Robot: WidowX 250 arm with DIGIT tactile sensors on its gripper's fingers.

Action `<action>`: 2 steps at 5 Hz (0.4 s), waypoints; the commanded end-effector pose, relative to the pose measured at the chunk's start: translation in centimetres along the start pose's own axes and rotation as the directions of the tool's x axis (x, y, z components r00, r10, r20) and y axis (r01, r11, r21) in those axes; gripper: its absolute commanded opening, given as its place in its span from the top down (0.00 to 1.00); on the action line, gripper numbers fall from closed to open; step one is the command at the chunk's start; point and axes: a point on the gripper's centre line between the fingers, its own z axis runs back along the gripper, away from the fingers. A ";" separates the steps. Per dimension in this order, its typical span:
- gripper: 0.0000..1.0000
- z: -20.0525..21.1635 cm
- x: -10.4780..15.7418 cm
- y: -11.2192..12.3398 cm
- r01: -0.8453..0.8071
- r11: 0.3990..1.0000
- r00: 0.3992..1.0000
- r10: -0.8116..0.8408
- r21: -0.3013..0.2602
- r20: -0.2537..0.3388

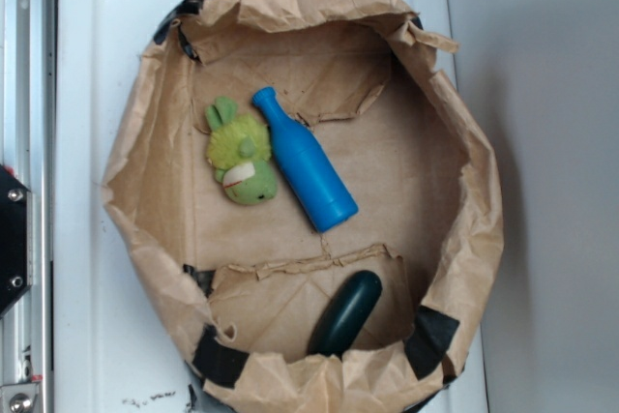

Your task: Grab the plastic pickle.

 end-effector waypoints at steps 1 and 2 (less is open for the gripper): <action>0.00 0.0 0.0 0.0 0.000 1.000 1.000 0.000 0.000 0.000; 0.00 -1.3 3.9 -0.9 -0.092 0.995 0.996 0.092 0.033 0.006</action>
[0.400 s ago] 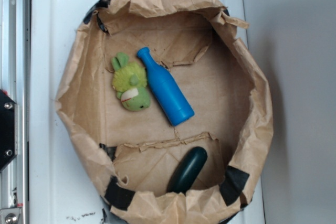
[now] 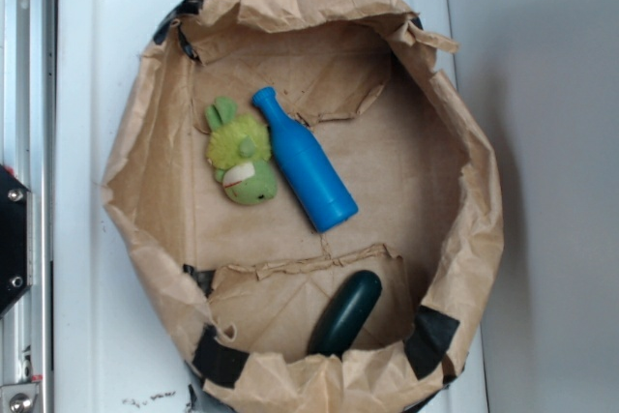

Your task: Grab the plastic pickle.

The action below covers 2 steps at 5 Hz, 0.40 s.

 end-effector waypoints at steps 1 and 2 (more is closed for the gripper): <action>0.00 -2.7 8.7 -1.6 -0.149 0.987 0.989 0.149 0.067 0.006; 0.00 -4.1 13.6 -1.5 -0.265 0.960 0.964 0.264 0.086 0.024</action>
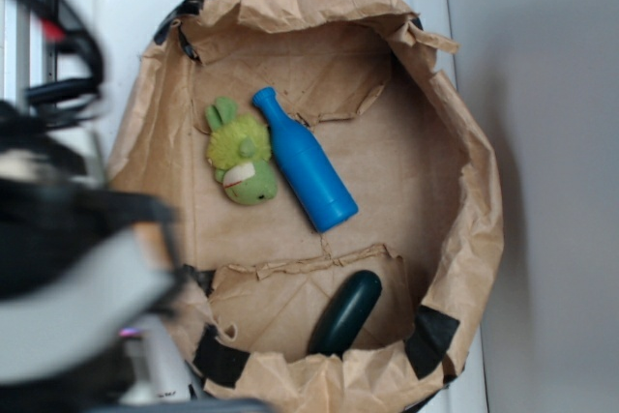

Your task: Grab the plastic pickle.

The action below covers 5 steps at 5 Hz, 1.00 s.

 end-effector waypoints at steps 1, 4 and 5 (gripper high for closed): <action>0.00 -1.4 7.8 -0.8 -0.351 0.932 0.927 0.360 -0.094 0.109; 0.00 -0.8 6.3 0.7 -0.417 0.845 0.860 0.486 -0.335 0.157; 0.00 -0.8 6.3 0.7 -0.417 0.845 0.860 0.486 -0.335 0.157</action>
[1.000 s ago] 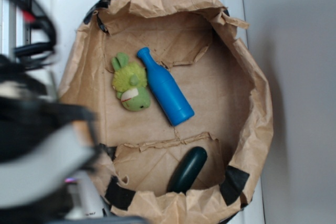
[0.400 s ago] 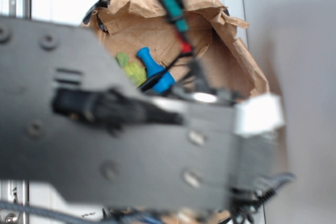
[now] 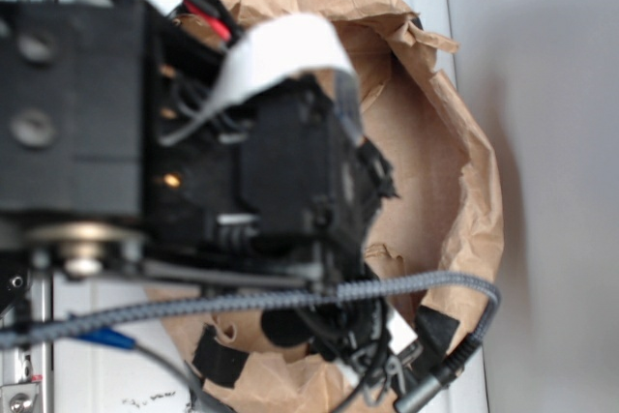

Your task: Grab the plastic pickle.

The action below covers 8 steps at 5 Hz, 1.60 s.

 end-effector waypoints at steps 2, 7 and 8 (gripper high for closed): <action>0.00 1.0 1.3 0.5 -0.009 1.000 1.000 0.009 -0.019 0.027; 0.00 -10.2 1.8 1.5 -0.033 0.991 0.991 0.015 0.133 0.131; 0.00 -11.0 0.5 0.2 -0.024 0.992 0.997 0.015 0.121 0.077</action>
